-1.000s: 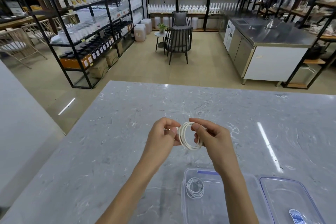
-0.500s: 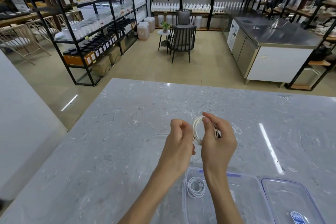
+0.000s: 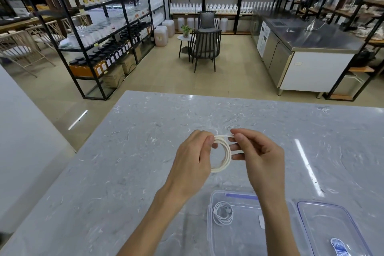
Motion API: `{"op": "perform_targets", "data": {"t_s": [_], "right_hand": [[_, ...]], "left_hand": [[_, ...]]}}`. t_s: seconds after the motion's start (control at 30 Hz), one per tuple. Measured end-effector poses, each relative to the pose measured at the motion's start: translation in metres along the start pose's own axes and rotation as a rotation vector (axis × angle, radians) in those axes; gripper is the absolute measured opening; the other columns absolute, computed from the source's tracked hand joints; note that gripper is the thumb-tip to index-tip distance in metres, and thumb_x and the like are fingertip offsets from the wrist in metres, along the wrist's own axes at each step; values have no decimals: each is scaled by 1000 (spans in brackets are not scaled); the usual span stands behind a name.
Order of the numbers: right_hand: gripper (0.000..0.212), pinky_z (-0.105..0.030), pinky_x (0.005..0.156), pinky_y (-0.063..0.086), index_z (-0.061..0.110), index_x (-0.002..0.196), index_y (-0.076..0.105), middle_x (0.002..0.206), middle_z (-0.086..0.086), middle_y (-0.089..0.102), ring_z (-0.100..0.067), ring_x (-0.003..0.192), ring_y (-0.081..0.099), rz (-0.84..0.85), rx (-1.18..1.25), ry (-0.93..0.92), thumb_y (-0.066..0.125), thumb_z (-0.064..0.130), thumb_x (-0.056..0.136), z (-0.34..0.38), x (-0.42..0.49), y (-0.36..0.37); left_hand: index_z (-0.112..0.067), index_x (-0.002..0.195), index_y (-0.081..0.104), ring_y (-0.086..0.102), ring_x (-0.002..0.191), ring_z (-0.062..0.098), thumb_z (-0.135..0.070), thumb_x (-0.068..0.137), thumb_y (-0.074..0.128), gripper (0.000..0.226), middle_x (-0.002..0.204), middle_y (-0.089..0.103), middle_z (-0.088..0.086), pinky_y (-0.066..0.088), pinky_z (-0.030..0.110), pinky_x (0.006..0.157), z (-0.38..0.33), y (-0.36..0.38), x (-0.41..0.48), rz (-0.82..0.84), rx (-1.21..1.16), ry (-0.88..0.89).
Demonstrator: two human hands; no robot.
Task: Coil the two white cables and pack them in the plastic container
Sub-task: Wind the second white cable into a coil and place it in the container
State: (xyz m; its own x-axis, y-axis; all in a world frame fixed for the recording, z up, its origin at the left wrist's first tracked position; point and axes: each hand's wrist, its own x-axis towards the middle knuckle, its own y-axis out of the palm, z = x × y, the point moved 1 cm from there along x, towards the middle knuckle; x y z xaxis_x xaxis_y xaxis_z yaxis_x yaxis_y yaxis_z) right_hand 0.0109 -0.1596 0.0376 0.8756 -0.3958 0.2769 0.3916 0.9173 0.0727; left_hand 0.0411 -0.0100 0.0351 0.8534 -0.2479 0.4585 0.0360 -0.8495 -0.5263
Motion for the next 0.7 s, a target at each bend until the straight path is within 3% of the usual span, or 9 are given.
{"op": "perform_targets", "data": {"t_s": [0.1, 0.17, 0.27, 0.43, 0.6, 0.7], "right_hand": [[10, -22, 54, 56, 21, 86, 73, 80, -1, 77, -14, 71, 73, 9, 25, 82, 68, 13, 88, -8, 3, 1], [8, -23, 58, 54, 19, 84, 73, 78, 0, 75, -11, 70, 68, 107, 8, 187, 69, 13, 88, -16, 2, 6], [12, -23, 62, 54, 17, 89, 75, 77, 1, 74, -10, 69, 66, 247, 98, 318, 64, 13, 91, -22, -3, 10], [14, -23, 64, 56, 15, 98, 72, 85, -13, 78, -18, 73, 72, 301, 190, 366, 64, 7, 90, -21, -1, 6], [42, -33, 79, 58, 17, 122, 65, 96, -15, 73, -22, 84, 69, 404, 505, 515, 64, 3, 83, -27, 0, 3], [48, -39, 92, 53, 11, 129, 61, 106, -18, 68, -29, 96, 64, 449, 707, 550, 60, 9, 81, -27, 0, -3]], "left_hand": [[-14, 85, 60, 55, 73, 8, -25, 103, 36, 31, 79, 56, -11, 38, 14, 63, -6, -3, 0, 39, -62, 40], [-15, 81, 57, 52, 67, 5, -21, 103, 37, 30, 74, 53, -13, 35, 11, 62, -8, -4, 3, 19, -97, 24], [-11, 78, 53, 49, 65, 10, -17, 105, 37, 31, 72, 52, -7, 38, 20, 62, -5, -3, 9, 39, -73, -14], [-11, 76, 49, 44, 62, 11, -20, 105, 38, 32, 68, 50, -5, 37, 27, 60, 2, -4, 13, 92, 0, -64], [-23, 76, 44, 48, 65, 7, -19, 102, 40, 27, 72, 46, -12, 31, 14, 58, 3, 4, 9, 89, 146, -30], [-18, 79, 51, 48, 67, 11, -19, 100, 42, 23, 78, 48, -6, 33, 16, 60, 4, 5, 8, 51, 213, -2]]}}
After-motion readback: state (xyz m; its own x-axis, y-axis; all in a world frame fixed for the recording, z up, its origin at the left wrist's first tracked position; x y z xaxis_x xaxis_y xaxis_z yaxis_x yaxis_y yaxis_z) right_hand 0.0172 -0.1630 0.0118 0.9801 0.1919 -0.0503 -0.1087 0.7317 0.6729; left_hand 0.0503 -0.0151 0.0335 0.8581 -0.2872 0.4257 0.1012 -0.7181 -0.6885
